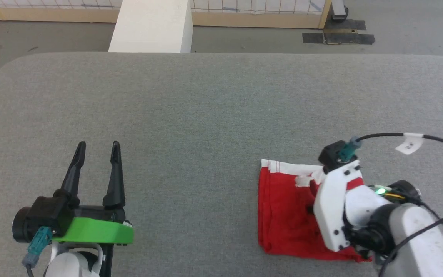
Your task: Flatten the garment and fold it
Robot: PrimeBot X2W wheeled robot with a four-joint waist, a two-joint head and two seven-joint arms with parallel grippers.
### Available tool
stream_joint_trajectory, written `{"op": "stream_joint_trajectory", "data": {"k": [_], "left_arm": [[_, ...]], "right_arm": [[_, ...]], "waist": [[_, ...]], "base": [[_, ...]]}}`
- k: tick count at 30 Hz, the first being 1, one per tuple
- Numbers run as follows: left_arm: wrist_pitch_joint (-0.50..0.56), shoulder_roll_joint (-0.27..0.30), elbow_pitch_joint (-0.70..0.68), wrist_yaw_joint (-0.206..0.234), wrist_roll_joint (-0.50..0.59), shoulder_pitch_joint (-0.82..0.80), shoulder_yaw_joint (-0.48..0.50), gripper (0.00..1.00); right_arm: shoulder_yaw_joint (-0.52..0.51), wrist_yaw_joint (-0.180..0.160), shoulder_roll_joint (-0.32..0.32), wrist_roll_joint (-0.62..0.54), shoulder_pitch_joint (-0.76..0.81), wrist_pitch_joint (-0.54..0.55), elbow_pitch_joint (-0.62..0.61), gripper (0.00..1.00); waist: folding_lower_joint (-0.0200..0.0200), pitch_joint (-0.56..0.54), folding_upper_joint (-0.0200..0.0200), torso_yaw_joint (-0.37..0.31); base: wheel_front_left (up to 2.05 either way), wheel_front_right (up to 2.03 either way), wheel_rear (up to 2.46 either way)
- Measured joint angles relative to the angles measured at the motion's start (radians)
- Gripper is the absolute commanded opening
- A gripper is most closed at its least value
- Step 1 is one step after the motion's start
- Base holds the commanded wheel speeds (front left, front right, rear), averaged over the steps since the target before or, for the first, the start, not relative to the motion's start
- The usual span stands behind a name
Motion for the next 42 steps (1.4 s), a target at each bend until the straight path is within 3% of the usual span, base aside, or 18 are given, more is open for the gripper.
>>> {"op": "stream_joint_trajectory", "data": {"k": [10,11,12,17,22,26,31,34,42], "left_arm": [[0.000,0.007,0.000,0.000,-0.007,0.003,-0.018,1.00],[0.000,0.007,0.000,0.000,-0.008,0.003,-0.020,1.00],[0.000,0.007,0.001,0.000,-0.008,0.003,-0.021,1.00],[0.000,0.007,0.001,0.000,-0.008,0.005,-0.017,1.00],[0.000,0.011,0.001,0.000,-0.009,0.014,-0.012,1.00],[0.000,0.013,-0.005,0.000,-0.009,0.014,-0.008,1.00],[0.000,0.013,-0.014,0.000,-0.009,0.014,-0.010,1.00],[0.000,0.013,-0.017,0.000,-0.009,0.014,-0.009,1.00],[0.000,0.022,-0.020,0.000,-0.009,0.014,-0.015,1.00]], "right_arm": [[0.042,0.000,0.062,-0.091,-0.077,-0.153,0.240,0.00],[0.046,0.000,0.064,-0.096,-0.080,-0.167,0.257,0.33],[0.053,0.000,0.064,-0.103,-0.085,-0.183,0.275,1.00],[0.101,0.000,0.077,-0.092,-0.126,-0.238,0.292,1.00],[0.099,0.000,0.086,-0.024,-0.150,-0.275,0.189,1.00],[0.014,0.000,0.069,-0.036,-0.146,-0.299,0.067,1.00],[-0.146,0.000,0.010,-0.146,-0.055,-0.337,-0.014,1.00],[-0.187,0.000,0.008,-0.172,0.026,-0.351,-0.013,1.00],[-0.149,0.000,0.041,-0.183,0.136,-0.379,0.085,1.00]], "waist": [[0.0000,0.014,0.0000,0.028],[0.0000,0.015,0.0000,0.030],[0.0000,0.016,0.0000,0.032],[0.0000,0.015,0.0000,0.026],[0.0000,0.011,0.0000,0.003],[0.0000,0.008,0.0000,-0.019],[0.0000,0.006,0.0000,-0.041],[0.0000,0.004,0.0000,-0.049],[0.0000,0.014,0.0000,-0.056]], "base": [[0.00,0.00,0.00],[0.00,0.00,0.00],[0.00,0.00,0.00],[0.00,0.00,0.00],[0.00,0.00,0.00],[0.00,0.00,0.00],[0.00,0.00,0.00],[0.00,0.00,0.00],[0.00,0.00,0.00]]}}
